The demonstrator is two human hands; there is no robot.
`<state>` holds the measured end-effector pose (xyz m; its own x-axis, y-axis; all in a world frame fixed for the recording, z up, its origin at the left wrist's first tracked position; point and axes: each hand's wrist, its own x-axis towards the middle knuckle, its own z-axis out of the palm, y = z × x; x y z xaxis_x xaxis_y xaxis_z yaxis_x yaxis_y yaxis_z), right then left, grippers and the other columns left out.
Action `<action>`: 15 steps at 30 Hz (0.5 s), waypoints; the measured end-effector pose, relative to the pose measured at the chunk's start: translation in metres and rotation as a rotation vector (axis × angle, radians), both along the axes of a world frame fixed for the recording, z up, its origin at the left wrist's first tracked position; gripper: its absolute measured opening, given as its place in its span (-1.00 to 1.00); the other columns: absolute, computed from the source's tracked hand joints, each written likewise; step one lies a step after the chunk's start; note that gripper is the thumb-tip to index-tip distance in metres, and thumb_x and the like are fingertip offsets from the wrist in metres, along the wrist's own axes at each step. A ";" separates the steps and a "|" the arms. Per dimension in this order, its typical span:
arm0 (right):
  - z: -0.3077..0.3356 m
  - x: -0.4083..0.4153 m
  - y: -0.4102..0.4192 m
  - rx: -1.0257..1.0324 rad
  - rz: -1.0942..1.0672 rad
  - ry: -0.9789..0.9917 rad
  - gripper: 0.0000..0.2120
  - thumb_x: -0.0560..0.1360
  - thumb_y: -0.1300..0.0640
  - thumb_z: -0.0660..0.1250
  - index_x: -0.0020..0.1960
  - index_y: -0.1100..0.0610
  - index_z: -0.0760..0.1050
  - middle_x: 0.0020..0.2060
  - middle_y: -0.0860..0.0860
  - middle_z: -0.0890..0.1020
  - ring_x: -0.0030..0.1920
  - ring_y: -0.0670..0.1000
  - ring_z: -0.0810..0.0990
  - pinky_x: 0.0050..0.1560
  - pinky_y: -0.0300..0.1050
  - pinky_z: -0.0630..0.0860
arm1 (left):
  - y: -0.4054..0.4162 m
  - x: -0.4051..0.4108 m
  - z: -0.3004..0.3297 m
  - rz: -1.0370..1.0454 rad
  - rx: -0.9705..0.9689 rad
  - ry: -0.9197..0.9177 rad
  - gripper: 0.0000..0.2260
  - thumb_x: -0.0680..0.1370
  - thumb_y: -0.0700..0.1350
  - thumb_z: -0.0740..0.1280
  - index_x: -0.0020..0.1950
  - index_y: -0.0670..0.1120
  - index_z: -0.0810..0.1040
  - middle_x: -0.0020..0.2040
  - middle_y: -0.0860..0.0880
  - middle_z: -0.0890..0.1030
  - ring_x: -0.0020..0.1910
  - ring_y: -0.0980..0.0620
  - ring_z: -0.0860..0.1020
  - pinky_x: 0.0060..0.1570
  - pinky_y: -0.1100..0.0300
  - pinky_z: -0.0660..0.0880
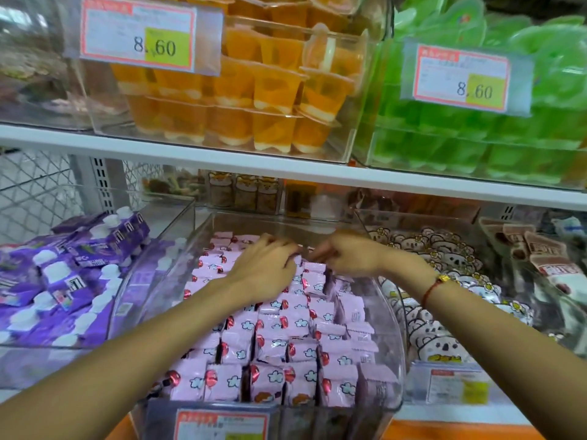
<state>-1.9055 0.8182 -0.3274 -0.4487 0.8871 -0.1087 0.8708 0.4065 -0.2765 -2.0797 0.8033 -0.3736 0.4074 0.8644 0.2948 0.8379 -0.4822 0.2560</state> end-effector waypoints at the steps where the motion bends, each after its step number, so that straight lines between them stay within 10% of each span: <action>1: 0.002 0.002 0.000 -0.021 0.011 -0.002 -0.61 0.49 0.36 0.19 0.25 0.12 0.54 0.18 -0.01 0.61 0.13 -0.10 0.56 0.11 -0.35 0.42 | 0.000 0.001 -0.001 -0.014 -0.011 0.027 -0.65 0.62 -0.09 0.06 0.40 0.06 0.37 0.40 0.04 0.41 0.35 -0.05 0.27 0.27 0.02 0.26; 6: 0.008 0.010 0.012 0.245 -0.176 0.168 -0.80 0.46 0.22 0.32 -0.02 0.03 0.66 -0.02 -0.03 0.68 -0.04 -0.06 0.59 -0.05 -0.21 0.50 | 0.004 -0.001 -0.006 -0.075 0.004 0.155 -0.63 0.63 0.00 0.01 0.43 0.12 0.32 0.43 0.11 0.35 0.38 -0.01 0.21 0.30 0.05 0.20; 15: -0.007 -0.011 0.037 0.312 -0.277 -0.227 -0.86 0.46 0.02 0.39 -0.02 0.02 0.65 0.04 0.00 0.66 0.05 0.05 0.59 0.11 -0.09 0.53 | 0.005 -0.001 -0.008 -0.078 0.030 0.130 -0.63 0.64 0.02 -0.01 0.43 0.09 0.30 0.44 0.12 0.33 0.38 0.01 0.18 0.31 0.09 0.19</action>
